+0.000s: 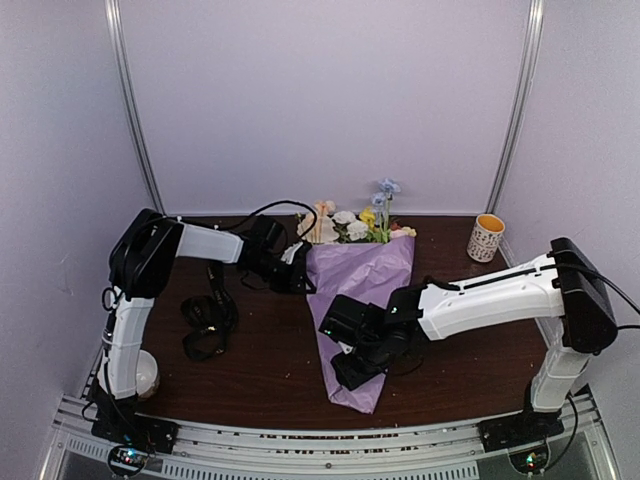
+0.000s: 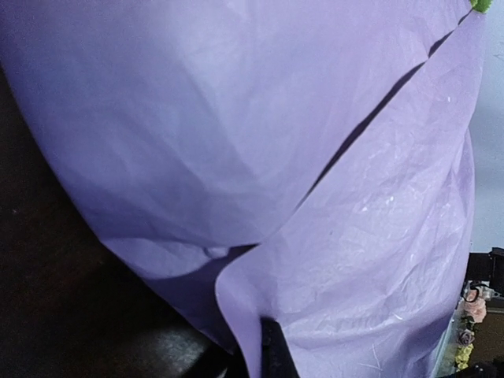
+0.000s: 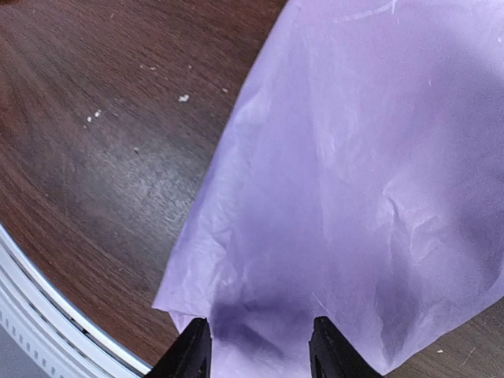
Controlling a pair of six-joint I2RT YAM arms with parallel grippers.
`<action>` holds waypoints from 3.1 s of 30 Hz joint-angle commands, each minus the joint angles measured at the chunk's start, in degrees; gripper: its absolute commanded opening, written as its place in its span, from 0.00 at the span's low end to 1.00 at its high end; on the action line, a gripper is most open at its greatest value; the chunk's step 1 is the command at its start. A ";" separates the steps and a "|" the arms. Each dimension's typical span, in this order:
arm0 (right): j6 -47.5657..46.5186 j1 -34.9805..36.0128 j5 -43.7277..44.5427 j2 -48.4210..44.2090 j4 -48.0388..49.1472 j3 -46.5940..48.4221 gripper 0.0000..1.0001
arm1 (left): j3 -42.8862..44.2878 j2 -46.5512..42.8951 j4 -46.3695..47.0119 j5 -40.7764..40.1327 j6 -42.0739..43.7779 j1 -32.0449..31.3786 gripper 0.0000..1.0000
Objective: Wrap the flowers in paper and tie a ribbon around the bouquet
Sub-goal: Press the fold line of the folded bouquet.
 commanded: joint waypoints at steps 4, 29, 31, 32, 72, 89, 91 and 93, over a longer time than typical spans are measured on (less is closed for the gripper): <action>1.51 -0.01 0.87 0.56 -0.13 -2.25 0.49 | 11.99 -0.88 -6.15 -2.20 6.73 1.10 0.00; -3.42 0.26 3.90 -8.57 -1.73 2.76 0.56 | 15.89 8.14 -10.21 -3.11 2.56 4.58 0.00; -2.43 1.82 8.28 -7.69 -3.24 4.16 0.51 | 15.89 8.17 -10.16 -3.00 2.79 4.60 0.00; -2.70 3.28 9.95 -7.21 -3.77 4.86 0.48 | 15.88 8.14 -10.15 -2.88 2.90 4.60 0.00; -8.97 8.13 19.15 16.58 -17.24 19.26 0.28 | 15.54 8.40 -8.14 -1.27 3.11 4.67 0.00; -8.93 8.33 15.80 14.49 -18.11 23.33 0.00 | 15.45 8.41 -7.99 -1.08 3.19 4.63 0.00; -10.11 8.48 12.97 13.34 -16.42 23.38 0.00 | 15.46 8.42 -7.95 -1.14 3.20 4.70 0.00; -12.15 8.93 10.07 13.06 -14.36 23.42 0.00 | 15.45 8.44 -7.95 -1.21 3.19 4.64 0.00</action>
